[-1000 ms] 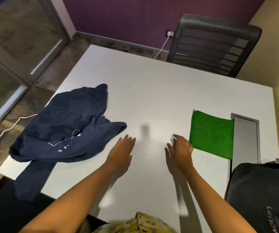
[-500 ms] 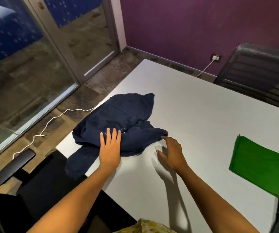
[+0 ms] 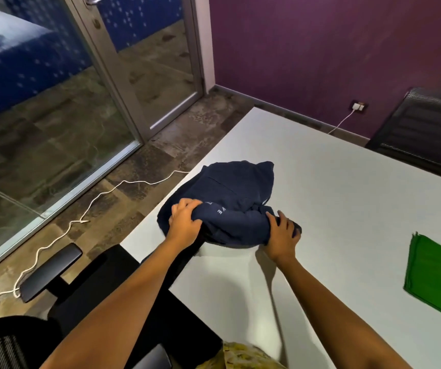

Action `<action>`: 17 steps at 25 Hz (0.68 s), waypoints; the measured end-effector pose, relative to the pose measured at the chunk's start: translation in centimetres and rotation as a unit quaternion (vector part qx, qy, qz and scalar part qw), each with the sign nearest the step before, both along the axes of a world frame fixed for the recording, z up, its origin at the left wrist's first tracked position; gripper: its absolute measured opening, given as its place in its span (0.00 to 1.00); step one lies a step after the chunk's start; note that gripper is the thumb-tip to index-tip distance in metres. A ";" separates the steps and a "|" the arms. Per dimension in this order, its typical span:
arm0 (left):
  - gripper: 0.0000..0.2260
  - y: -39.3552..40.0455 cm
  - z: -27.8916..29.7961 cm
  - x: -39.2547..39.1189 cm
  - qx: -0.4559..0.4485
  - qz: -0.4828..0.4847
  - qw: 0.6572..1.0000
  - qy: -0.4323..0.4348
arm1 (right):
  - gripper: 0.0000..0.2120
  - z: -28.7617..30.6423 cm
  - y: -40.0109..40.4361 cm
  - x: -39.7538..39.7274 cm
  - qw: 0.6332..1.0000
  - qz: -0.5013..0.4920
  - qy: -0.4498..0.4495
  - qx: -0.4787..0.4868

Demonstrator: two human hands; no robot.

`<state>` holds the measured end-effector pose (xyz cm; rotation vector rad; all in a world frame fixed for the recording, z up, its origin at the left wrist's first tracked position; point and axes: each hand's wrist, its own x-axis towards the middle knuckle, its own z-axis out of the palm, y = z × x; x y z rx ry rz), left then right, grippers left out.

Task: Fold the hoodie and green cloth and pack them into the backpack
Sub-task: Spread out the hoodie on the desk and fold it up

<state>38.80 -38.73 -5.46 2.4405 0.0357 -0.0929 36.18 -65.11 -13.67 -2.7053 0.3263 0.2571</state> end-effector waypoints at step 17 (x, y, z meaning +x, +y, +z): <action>0.09 -1.6 18.9 9.8 -0.135 0.054 0.947 -0.286 | 0.12 27.5 -6.2 6.9 0.808 -0.105 -0.463 0.349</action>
